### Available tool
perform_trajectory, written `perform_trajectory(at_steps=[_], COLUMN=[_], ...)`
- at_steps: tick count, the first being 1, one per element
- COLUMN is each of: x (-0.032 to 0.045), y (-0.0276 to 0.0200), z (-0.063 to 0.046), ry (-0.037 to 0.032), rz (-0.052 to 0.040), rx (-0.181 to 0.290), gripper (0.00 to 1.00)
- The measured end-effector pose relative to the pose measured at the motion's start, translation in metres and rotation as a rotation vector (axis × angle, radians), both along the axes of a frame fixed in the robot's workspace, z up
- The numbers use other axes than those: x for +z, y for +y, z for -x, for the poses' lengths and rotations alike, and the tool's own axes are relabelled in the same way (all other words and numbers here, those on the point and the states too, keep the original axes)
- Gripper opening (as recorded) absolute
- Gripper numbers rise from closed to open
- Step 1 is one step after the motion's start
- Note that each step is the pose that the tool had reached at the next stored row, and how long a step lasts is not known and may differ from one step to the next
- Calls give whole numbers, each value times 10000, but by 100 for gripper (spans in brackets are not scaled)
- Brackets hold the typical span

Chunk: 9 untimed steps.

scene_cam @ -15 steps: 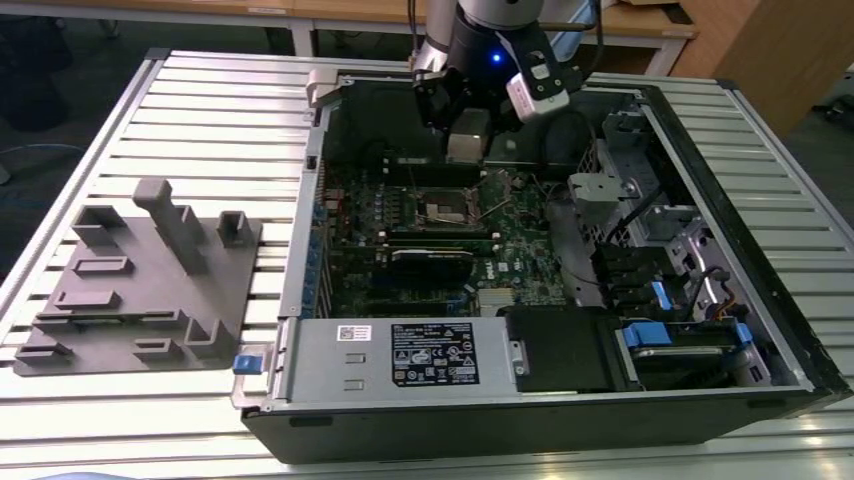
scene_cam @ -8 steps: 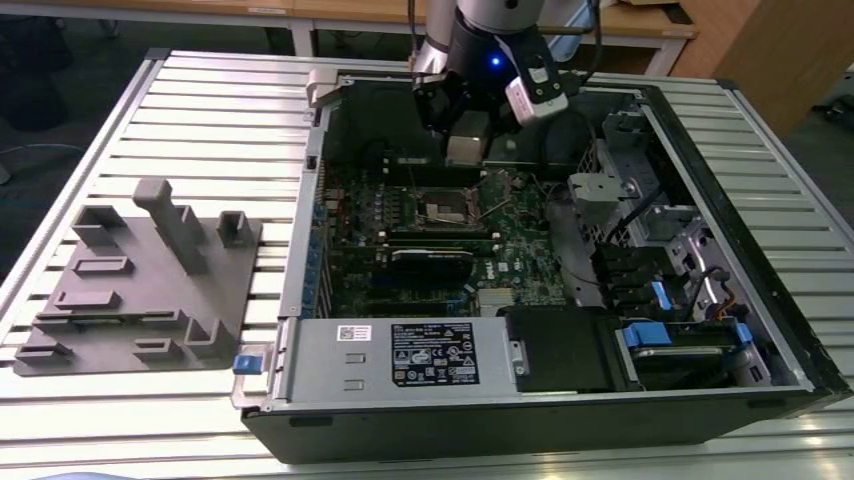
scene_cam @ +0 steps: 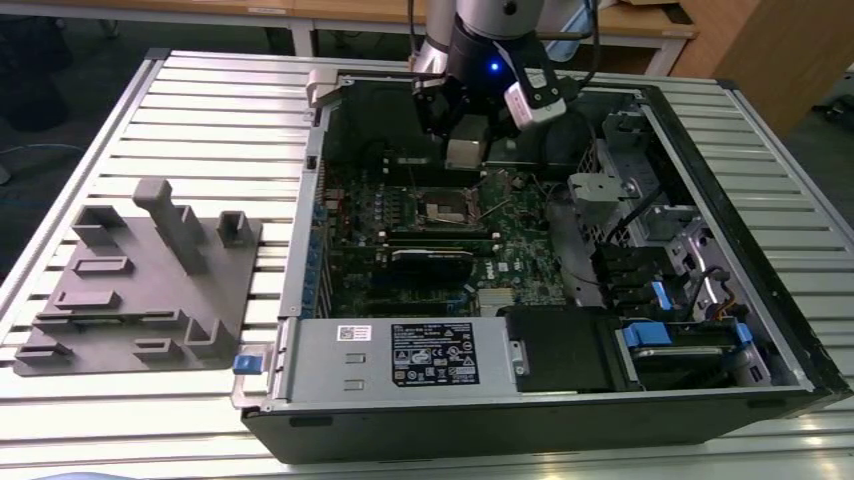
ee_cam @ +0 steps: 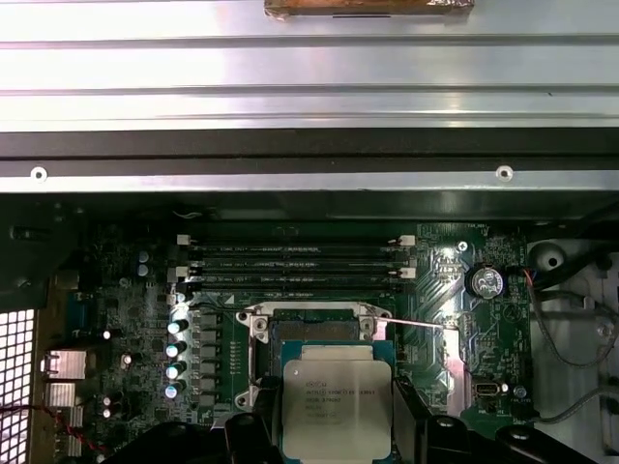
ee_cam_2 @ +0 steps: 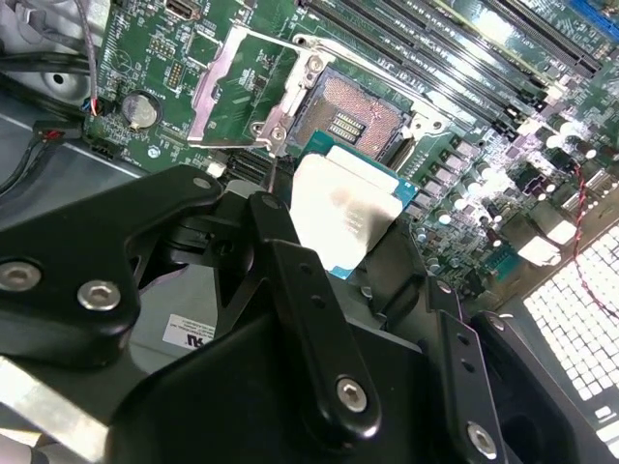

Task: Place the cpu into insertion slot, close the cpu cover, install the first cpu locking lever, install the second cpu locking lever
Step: 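Place the cpu into insertion slot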

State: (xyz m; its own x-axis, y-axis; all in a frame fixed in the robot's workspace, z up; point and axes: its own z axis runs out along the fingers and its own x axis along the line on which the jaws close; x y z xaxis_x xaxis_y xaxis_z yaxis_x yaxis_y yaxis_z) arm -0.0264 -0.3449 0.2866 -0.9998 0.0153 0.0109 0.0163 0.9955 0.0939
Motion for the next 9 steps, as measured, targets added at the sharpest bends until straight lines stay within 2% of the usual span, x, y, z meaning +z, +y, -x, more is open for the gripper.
perform_trajectory(at_steps=[9], x=[-41], y=[0], z=[0], ry=[0], rz=[0], rx=[0], gripper=[54])
